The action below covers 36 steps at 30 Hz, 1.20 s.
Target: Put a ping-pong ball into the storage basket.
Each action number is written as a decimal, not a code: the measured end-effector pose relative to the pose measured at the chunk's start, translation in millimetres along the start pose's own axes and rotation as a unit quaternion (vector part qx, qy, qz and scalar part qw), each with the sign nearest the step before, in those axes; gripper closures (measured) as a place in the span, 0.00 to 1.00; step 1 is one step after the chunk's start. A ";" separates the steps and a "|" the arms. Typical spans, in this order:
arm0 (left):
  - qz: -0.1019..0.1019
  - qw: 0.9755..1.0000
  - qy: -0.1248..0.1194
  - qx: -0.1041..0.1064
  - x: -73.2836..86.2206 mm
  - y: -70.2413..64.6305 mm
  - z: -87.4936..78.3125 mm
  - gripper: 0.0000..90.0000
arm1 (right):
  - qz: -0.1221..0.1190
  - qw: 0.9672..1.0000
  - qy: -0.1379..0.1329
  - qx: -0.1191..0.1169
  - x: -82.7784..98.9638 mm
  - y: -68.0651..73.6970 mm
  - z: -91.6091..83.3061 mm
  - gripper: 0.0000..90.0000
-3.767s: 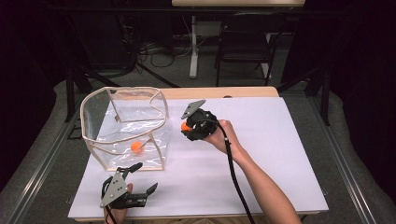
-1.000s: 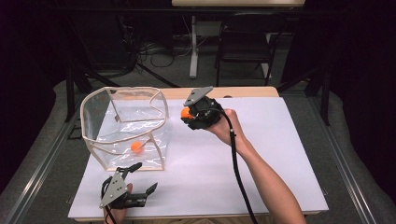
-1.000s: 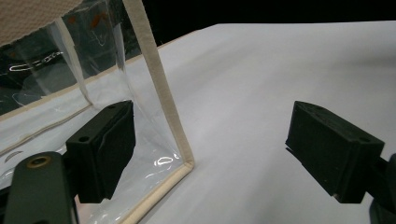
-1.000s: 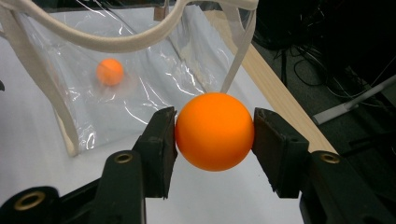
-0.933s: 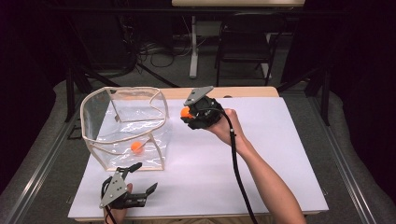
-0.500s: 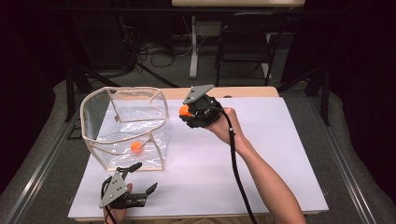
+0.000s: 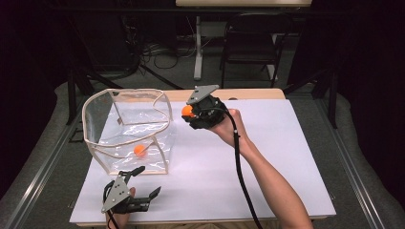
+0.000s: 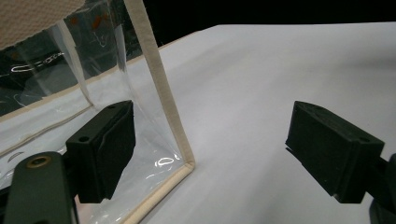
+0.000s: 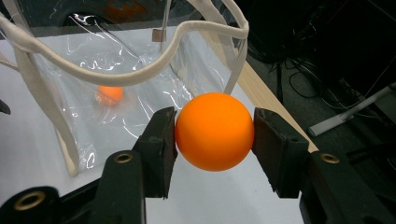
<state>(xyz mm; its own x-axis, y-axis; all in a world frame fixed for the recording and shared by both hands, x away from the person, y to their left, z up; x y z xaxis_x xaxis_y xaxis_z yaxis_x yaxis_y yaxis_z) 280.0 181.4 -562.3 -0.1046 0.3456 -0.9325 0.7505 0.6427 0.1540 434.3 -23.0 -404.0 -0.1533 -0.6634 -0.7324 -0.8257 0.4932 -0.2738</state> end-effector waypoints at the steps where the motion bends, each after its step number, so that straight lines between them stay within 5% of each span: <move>1: 0.000 1.000 0.000 0.000 0.0 0.0 0.0 0.17 | 0.000 1.000 -0.001 0.000 -0.4 -0.1 -0.3 0.56; 36: 0.000 1.000 0.000 0.001 0.2 0.1 0.0 0.17 | 0.002 0.999 -0.030 0.009 -14.4 2.2 -3.9 0.56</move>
<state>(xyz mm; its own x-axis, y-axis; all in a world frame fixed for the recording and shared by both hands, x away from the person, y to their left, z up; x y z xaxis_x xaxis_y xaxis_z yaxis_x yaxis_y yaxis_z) 280.1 181.5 -562.5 -0.1048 0.3467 -0.9321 0.7517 0.6412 0.1540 432.7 -14.6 -391.6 -0.1232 -0.6259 -0.7701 -0.8156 0.5060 -0.2808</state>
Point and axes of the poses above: each handheld gripper's, and its own axes: z roughly forward along the jaws, x roughly out of its underside, y roughly to its left, the point moved 6 cm from there along z, roughly forward along the jaws, and after that the axes turned 4 degrees about y, right-handed, at the moved point
